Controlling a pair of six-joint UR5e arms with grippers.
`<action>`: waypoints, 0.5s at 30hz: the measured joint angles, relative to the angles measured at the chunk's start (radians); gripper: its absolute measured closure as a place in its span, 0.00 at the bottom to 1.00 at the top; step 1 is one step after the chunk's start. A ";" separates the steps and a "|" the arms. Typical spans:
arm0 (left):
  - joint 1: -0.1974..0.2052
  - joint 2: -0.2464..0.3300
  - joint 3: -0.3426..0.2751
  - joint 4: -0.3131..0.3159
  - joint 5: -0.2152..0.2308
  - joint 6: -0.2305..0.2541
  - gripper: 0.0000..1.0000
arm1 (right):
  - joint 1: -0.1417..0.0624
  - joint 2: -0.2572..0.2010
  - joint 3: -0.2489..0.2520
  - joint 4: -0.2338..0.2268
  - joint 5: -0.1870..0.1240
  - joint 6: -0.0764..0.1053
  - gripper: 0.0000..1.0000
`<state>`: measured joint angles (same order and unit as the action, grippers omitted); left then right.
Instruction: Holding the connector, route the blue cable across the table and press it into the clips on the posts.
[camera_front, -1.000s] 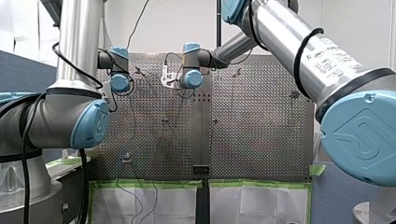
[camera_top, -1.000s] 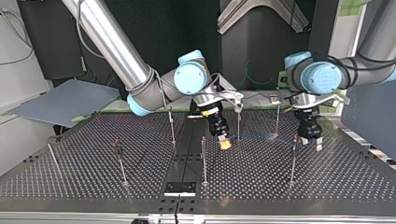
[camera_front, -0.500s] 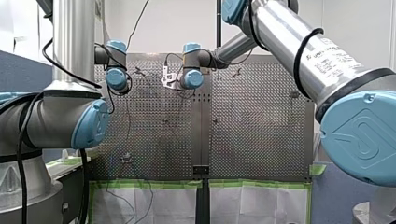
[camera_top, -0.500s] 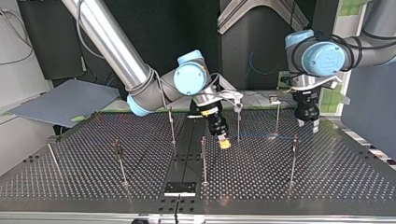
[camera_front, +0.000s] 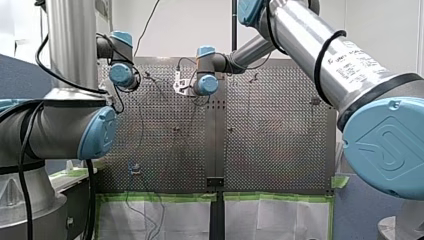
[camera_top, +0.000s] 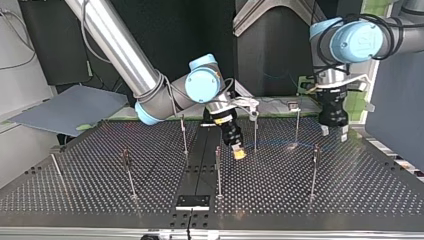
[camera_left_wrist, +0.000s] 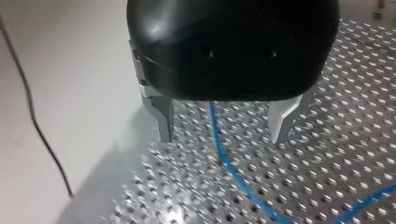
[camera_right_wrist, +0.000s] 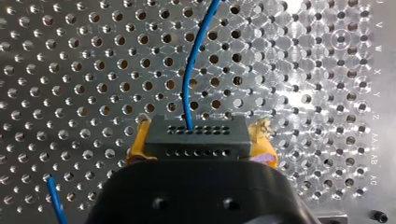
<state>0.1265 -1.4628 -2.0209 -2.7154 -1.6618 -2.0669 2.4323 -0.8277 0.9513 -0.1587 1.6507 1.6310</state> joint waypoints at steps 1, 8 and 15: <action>0.000 0.002 0.000 0.003 0.000 -0.003 0.00 | 0.000 0.000 0.000 0.001 0.000 0.000 1.00; -0.006 0.021 -0.010 -0.016 -0.001 0.004 0.00 | -0.002 0.000 0.000 0.002 0.000 0.000 1.00; -0.010 0.069 -0.057 -0.009 0.008 0.043 0.00 | -0.007 0.000 0.000 0.003 0.000 0.000 1.00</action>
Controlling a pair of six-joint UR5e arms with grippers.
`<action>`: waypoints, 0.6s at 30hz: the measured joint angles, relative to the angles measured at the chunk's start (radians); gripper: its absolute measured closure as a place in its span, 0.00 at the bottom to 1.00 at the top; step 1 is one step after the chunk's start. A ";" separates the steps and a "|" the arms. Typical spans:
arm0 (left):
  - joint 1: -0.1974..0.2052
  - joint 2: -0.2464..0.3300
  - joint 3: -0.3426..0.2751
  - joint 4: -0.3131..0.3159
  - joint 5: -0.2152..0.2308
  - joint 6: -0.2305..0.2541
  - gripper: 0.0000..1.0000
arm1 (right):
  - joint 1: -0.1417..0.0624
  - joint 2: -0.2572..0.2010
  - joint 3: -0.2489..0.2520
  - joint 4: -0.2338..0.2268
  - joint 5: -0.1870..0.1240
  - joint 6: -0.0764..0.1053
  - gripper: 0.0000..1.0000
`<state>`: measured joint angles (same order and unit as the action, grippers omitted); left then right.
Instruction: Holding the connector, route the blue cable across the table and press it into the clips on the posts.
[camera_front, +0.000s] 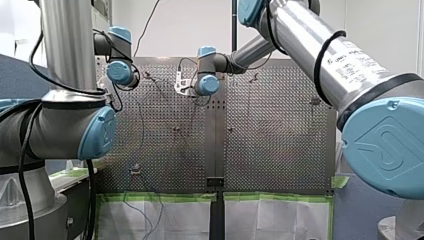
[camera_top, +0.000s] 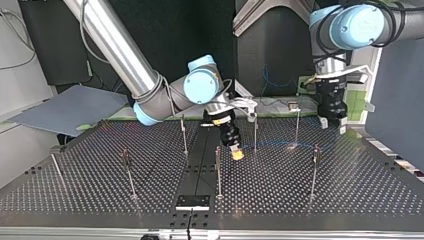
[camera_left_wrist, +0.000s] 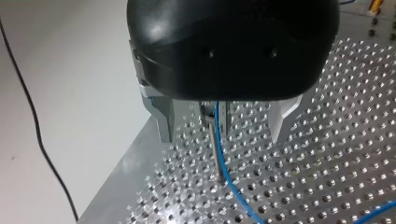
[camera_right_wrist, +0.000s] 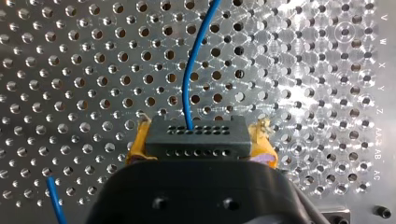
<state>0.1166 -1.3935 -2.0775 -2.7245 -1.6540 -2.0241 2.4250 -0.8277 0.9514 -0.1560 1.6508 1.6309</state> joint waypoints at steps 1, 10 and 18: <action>-0.001 0.004 -0.006 0.001 0.005 0.008 0.00 | -0.001 0.000 0.000 0.000 0.000 0.000 1.00; -0.043 0.013 -0.019 0.036 0.078 0.087 0.00 | -0.004 0.000 0.000 0.002 0.000 0.000 1.00; -0.093 -0.021 0.027 0.097 0.131 0.155 0.00 | -0.009 0.000 -0.001 0.003 0.000 0.000 1.00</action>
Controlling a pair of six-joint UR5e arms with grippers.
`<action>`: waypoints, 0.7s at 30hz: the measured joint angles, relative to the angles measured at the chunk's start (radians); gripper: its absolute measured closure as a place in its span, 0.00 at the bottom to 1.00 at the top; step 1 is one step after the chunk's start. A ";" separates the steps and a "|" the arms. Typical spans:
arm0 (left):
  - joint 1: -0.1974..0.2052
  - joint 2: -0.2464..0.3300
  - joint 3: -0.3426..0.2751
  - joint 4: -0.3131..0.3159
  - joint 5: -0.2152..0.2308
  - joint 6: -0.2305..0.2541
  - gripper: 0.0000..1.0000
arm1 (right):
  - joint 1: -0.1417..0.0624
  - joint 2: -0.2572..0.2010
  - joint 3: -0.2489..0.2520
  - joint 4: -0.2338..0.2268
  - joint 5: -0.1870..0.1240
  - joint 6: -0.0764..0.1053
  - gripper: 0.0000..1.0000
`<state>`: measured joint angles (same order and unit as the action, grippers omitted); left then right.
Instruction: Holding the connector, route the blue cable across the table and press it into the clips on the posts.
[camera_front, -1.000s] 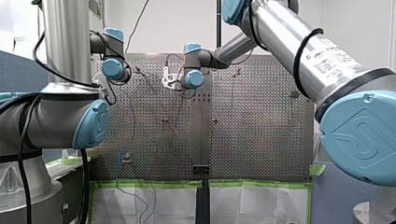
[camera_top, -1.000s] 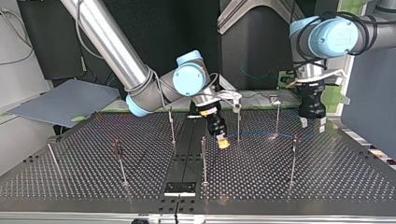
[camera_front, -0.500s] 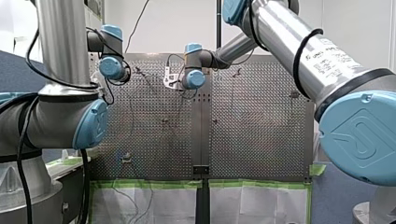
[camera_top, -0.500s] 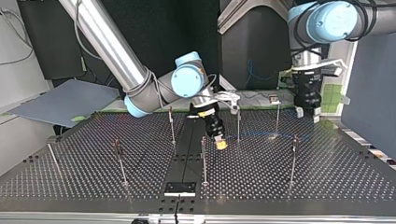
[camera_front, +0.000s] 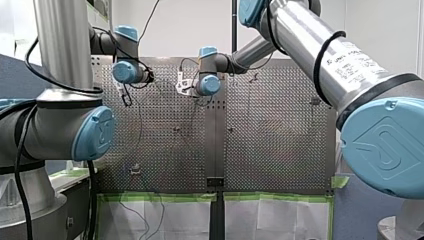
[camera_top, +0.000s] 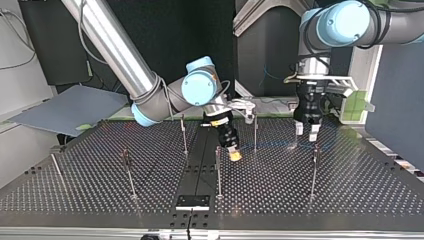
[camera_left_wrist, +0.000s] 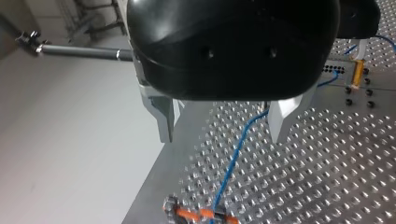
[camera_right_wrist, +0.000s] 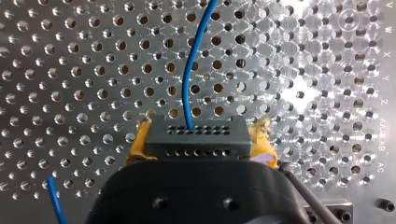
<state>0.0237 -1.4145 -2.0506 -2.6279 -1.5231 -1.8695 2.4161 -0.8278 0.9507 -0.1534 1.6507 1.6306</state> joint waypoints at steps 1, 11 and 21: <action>-0.005 -0.008 0.007 0.003 -0.003 0.008 0.00 | 0.000 0.000 0.000 0.000 0.000 0.000 1.00; -0.039 -0.062 0.029 0.048 -0.042 0.059 0.00 | -0.003 0.000 0.000 0.002 0.000 0.000 1.00; -0.069 -0.126 0.084 0.083 -0.059 0.087 0.00 | -0.004 0.000 0.000 0.002 0.000 0.000 1.00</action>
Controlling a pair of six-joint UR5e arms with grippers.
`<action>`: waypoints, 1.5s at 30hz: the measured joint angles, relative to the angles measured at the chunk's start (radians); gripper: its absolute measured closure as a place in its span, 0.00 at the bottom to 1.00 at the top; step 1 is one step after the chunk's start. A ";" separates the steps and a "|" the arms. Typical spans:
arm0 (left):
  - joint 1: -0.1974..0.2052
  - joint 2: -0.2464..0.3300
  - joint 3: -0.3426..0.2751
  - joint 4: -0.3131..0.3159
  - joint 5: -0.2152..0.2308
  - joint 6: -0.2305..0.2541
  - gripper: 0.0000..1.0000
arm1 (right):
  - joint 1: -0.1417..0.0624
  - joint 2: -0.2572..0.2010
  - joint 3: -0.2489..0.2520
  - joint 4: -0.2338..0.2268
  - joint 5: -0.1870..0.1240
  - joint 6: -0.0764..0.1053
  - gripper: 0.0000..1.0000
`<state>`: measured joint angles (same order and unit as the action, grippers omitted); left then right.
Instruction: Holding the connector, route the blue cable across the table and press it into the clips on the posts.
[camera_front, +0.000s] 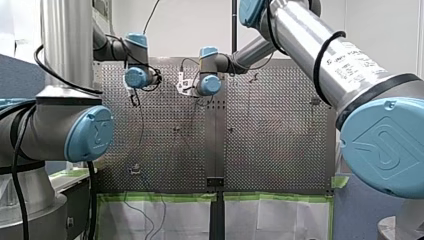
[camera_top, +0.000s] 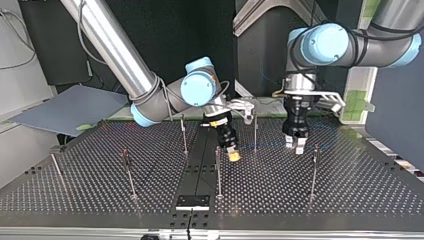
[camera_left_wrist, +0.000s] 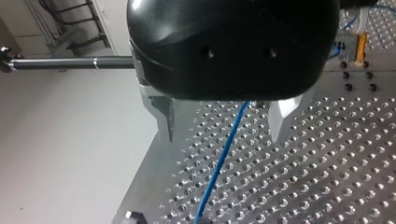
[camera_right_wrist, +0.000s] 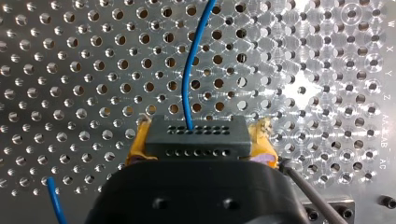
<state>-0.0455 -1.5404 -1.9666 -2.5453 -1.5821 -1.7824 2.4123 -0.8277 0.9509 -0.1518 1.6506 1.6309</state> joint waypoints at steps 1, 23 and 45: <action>-0.004 -0.008 0.008 0.000 -0.005 0.004 0.00 | 0.000 0.000 0.000 0.000 0.000 0.000 1.00; -0.036 -0.127 0.140 -0.012 -0.097 0.027 0.68 | -0.012 0.000 0.000 0.003 -0.001 0.000 1.00; -0.055 -0.126 0.091 -0.079 -0.209 0.083 1.00 | -0.012 0.000 0.025 0.030 0.001 -0.003 1.00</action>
<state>-0.1000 -1.6667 -1.8754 -2.6243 -1.7910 -1.6997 2.4000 -0.8278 0.9761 -0.1220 1.6518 1.6284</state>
